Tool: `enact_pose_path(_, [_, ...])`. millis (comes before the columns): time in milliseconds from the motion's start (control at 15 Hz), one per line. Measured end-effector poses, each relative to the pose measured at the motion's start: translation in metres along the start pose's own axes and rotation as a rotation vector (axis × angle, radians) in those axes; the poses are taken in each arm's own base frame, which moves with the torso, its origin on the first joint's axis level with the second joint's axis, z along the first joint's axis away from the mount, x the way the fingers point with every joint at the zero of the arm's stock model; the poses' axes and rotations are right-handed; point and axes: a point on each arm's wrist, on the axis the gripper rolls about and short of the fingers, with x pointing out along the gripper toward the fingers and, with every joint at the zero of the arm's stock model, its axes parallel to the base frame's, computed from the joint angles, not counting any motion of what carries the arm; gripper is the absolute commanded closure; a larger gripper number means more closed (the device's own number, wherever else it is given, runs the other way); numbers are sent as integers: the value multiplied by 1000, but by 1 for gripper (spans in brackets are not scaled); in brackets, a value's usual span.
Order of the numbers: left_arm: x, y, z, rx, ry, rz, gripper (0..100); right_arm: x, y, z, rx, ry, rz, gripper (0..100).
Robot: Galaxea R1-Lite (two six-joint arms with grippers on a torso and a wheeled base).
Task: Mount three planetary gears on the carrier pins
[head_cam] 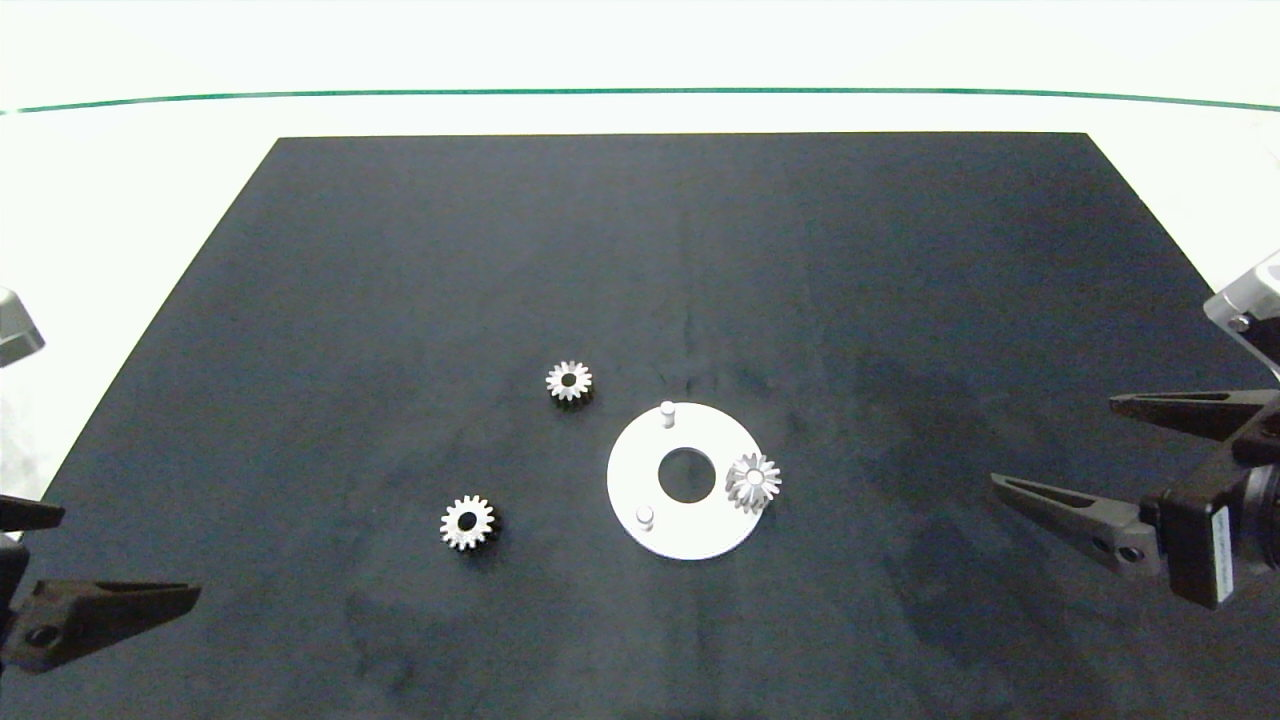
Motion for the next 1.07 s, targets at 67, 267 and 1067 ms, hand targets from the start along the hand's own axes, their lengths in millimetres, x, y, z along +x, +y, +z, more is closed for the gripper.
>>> enact_pose_path(67, [4,-4,-2,13,13,-26,0,-2,0,0,0,-5,2,0])
enact_pose_path(267, [17,-18,0,27,45,-105,0,-7,-2,0,-5,-22,-3,0])
enact_pose_path(1067, [99,-41,31,193,43,-97,0,-23,-7,-2,-25,-66,-19,0])
